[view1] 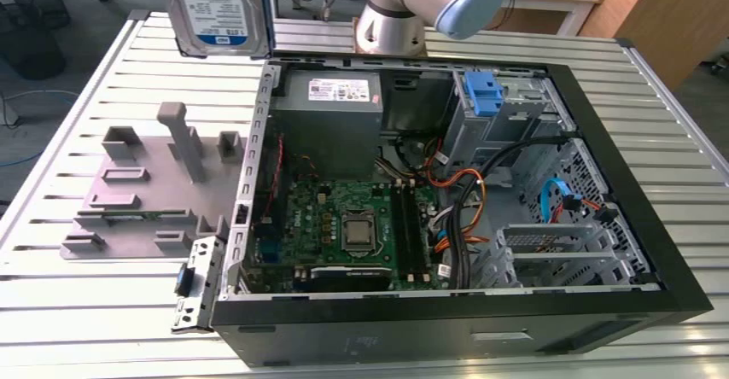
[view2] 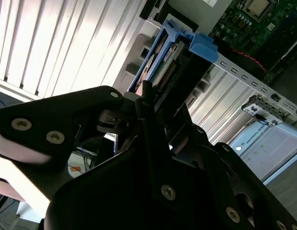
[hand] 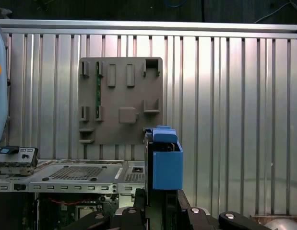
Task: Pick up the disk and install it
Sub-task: 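Pick up the disk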
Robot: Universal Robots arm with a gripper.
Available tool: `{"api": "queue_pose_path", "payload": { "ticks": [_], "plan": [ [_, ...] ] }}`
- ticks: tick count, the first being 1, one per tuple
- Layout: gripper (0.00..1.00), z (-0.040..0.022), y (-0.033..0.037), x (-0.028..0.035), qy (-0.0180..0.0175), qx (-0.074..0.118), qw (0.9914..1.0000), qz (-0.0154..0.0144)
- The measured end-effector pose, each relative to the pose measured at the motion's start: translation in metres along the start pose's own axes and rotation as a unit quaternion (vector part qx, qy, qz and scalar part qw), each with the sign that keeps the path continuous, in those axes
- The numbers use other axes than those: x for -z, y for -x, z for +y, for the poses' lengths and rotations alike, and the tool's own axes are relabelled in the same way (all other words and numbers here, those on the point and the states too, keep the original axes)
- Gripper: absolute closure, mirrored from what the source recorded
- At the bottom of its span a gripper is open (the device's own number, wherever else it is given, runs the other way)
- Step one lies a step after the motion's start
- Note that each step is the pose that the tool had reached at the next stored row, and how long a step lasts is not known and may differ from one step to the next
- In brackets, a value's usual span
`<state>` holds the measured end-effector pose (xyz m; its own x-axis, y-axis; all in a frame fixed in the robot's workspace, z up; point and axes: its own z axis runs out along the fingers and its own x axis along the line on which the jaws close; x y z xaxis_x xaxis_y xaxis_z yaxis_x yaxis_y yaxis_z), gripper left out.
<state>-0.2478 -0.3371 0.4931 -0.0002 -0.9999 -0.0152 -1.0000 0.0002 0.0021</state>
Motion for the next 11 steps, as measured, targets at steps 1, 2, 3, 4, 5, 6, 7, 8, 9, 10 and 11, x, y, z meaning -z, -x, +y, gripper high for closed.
{"api": "queue_pose_path", "payload": {
  "ticks": [1,2,3,4,5,6,7,8,9,10,11],
  "plan": [
    [0.65,-0.0036,0.0001,-0.0001,-0.0001,0.000,1.00000,-0.0001],
    [0.65,-0.0071,0.0001,-0.0001,0.0000,0.000,1.00000,0.0000],
    [0.65,-0.0106,0.0001,-0.0002,0.0000,0.000,1.00000,0.0000],
    [0.65,-0.0144,0.0002,-0.0001,0.0000,0.000,1.00000,0.0000],
    [0.65,-0.0182,0.0003,-0.0002,0.0000,0.000,1.00000,0.0001],
    [0.65,-0.0225,0.0004,-0.0003,0.0000,0.000,1.00000,0.0000],
    [0.65,-0.0265,0.0005,-0.0004,-0.0001,0.000,1.00000,0.0000],
    [0.65,-0.0306,0.0006,-0.0005,0.0000,0.000,1.00000,0.0000],
    [0.65,-0.0350,0.0007,-0.0005,-0.0001,0.000,1.00000,0.0000],
    [0.65,-0.0394,0.0008,-0.0005,0.0000,0.000,1.00000,0.0000],
    [0.65,-0.0438,0.0009,-0.0005,0.0000,0.000,1.00000,0.0000]
  ]
}}
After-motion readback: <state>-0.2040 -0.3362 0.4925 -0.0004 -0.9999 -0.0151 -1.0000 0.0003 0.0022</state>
